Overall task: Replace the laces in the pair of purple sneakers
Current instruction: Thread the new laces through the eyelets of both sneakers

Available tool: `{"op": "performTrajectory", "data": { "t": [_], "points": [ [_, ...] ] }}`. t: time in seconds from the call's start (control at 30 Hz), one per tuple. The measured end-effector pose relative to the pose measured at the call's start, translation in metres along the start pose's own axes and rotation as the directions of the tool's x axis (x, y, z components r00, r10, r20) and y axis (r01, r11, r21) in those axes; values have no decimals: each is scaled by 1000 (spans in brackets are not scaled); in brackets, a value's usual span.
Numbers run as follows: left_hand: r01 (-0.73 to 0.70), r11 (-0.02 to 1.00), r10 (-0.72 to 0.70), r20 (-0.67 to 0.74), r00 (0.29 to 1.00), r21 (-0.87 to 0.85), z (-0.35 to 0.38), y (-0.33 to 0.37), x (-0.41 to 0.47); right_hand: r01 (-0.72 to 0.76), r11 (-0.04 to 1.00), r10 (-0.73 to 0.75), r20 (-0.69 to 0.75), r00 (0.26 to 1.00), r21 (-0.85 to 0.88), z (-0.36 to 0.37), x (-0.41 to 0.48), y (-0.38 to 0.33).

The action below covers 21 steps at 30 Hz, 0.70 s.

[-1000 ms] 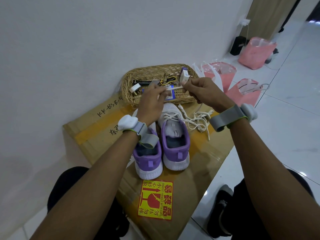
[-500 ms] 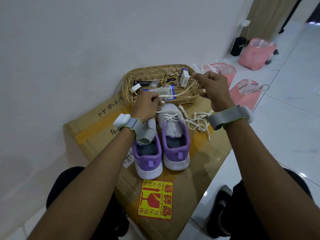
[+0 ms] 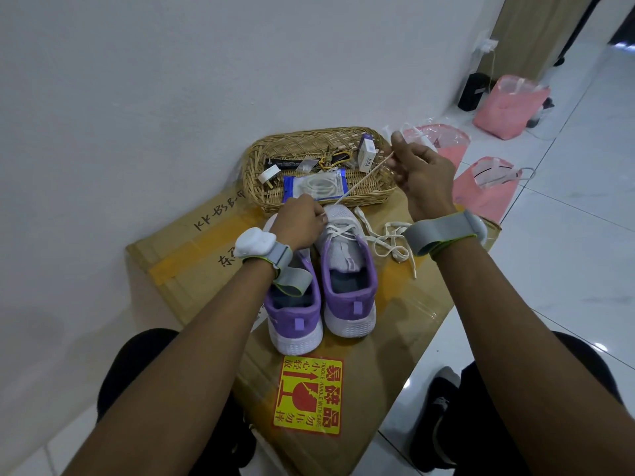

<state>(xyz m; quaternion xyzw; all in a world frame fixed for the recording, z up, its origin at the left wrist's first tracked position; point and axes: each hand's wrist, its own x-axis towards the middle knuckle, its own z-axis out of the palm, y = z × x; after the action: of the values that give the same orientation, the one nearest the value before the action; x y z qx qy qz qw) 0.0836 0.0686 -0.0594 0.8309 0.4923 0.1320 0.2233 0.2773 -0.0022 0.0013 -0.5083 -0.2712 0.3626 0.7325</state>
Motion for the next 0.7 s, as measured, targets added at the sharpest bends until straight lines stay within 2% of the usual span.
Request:
{"op": "performTrajectory", "data": {
  "t": [0.07,0.13,0.17,0.23,0.3,0.37,0.43,0.53,0.6,0.67,0.7],
  "points": [
    [-31,999,30,-31,999,-22,2,2,-3,-31,999,32,-16,999,9,-3,0,0],
    [-71,984,56,-95,994,-165,-1,6,-7,-44,999,44,-46,998,14,-5,2,0],
    [-92,960,67,-103,992,-265,-4,10,-11,-18,1000,17,-63,998,-10,-6,2,0],
    [-100,898,87,-50,995,-429,-12,13,-16,121,980,-133,-72,988,-157,-9,6,1],
    [-49,900,57,5,998,-433,-18,15,-20,290,877,-314,0,949,-384,-11,9,3],
    [21,960,3,84,996,-281,-24,15,-23,378,744,-376,122,918,-551,-11,11,6],
    [43,993,-22,195,981,-109,-26,12,-28,425,672,-329,270,905,-607,-7,7,8],
    [60,994,-35,251,967,-93,-23,4,-30,511,558,-151,525,838,-654,-3,0,9],
    [150,952,-73,279,957,-267,-23,0,-29,556,475,17,638,769,-682,-1,-4,11],
    [323,814,-150,363,920,-482,-24,-1,-29,576,416,191,687,701,-704,2,-9,19],
    [390,752,-188,395,899,-531,-25,-1,-29,587,382,275,694,666,-714,3,-12,23]
  ]
}}
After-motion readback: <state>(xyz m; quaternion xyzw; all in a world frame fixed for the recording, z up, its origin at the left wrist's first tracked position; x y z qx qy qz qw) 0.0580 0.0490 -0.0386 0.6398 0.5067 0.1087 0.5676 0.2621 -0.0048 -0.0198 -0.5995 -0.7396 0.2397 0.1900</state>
